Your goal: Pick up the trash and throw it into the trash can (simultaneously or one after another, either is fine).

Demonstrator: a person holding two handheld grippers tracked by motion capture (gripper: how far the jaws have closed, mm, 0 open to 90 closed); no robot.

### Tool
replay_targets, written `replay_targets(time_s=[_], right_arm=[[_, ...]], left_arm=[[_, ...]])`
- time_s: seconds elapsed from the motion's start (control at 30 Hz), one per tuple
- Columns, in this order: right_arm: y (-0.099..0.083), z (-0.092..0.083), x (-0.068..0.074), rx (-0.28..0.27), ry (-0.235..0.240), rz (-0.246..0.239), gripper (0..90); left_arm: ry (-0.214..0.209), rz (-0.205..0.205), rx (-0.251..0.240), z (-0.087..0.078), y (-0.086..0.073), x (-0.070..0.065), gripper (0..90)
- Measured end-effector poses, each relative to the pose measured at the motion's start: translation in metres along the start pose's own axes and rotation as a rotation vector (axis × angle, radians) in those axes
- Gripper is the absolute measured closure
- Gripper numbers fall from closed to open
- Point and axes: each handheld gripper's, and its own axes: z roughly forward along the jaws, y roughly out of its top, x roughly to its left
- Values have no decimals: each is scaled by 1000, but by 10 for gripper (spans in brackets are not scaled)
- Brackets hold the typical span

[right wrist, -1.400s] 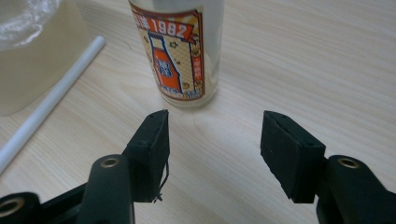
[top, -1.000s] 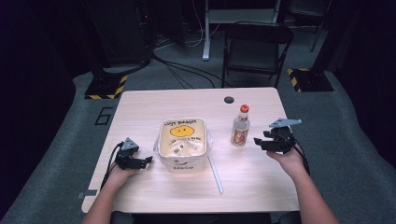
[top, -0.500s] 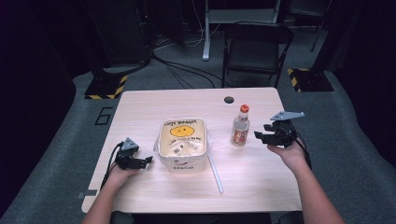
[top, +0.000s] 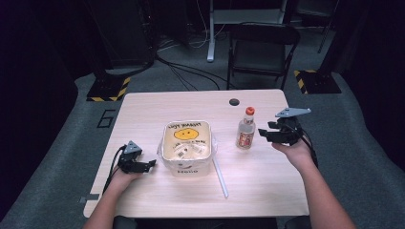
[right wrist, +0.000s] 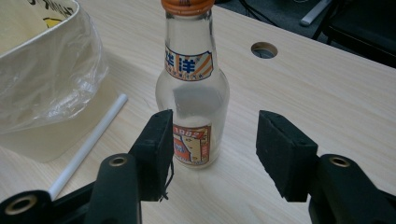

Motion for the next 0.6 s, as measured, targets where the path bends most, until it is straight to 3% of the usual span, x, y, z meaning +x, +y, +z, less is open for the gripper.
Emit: replay_targets(time_s=[0.6], right_arm=[[22,4,7,-27,17,-14,456]], left_arm=[[1,2,-1,0,0,0,154]])
